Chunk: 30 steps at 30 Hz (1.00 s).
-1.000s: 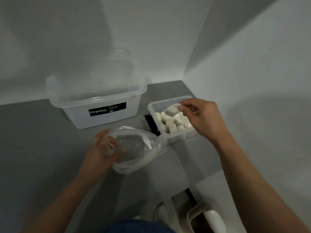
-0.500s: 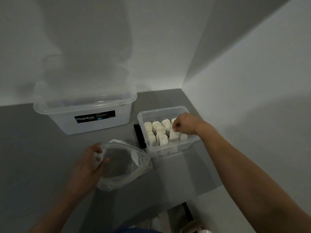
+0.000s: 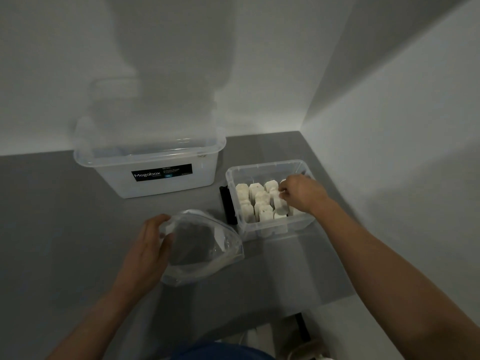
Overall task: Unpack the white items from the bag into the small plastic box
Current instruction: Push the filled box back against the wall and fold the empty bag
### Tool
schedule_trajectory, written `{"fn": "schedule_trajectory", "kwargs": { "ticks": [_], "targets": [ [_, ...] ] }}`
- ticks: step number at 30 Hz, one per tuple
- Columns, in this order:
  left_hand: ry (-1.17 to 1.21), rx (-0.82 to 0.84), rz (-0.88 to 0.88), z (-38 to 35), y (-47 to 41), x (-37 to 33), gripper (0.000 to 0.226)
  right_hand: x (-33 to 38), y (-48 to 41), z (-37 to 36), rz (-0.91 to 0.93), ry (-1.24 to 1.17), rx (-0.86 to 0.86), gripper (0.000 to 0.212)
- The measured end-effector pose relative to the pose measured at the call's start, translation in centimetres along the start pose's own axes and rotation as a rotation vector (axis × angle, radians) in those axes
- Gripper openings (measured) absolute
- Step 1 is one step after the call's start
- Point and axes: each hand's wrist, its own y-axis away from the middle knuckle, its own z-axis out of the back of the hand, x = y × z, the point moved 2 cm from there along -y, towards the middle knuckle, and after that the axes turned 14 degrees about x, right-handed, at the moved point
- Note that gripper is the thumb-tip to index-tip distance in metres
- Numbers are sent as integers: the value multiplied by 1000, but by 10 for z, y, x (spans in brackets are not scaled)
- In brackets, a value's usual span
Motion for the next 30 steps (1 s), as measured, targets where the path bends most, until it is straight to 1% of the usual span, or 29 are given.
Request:
{"fn": "schedule_trajectory", "kwargs": {
  "ticks": [2,5,7,10,12,15,17,19,21,23,24,26,28,30],
  "targets": [
    [-29,8,2,1,-1,0,35,-2,13,8,13,-85,-79,24],
    [-91,9,-19,3,-2,0,36,-10,41,16,33,-312,-312,18],
    [-93,7,-5,4,-1,1,38,-16,63,15,41,-435,-436,14],
    [-55,-45,37,7,2,-3,42,-28,88,5,39,-520,-568,11],
    [-53,-104,44,11,3,-10,43,-38,98,-4,25,-562,-612,13],
    [-86,-184,-23,15,-2,-29,48,-48,106,-19,-25,-664,-596,29],
    [-80,-196,-83,14,-9,-50,53,-51,108,-29,-38,-696,-543,50],
    [-65,-172,-120,6,-18,-75,61,-52,109,-37,-53,-728,-438,79],
    [-99,-112,-111,-9,-31,-98,78,-52,110,-44,-71,-793,-301,105],
    [-209,-37,-59,-27,-46,-114,99,-52,110,-50,-67,-860,-204,120],
    [-266,-2,-34,-35,-54,-118,106,-53,110,-53,-57,-876,-183,122],
    [-374,55,3,-50,-67,-120,114,-52,110,-57,-38,-880,-158,116],
    [-447,116,44,-61,-75,-120,115,-50,108,-61,-11,-864,-147,103],
    [-421,175,115,-70,-80,-117,110,-52,103,-65,25,-887,-156,99]
  ]
}}
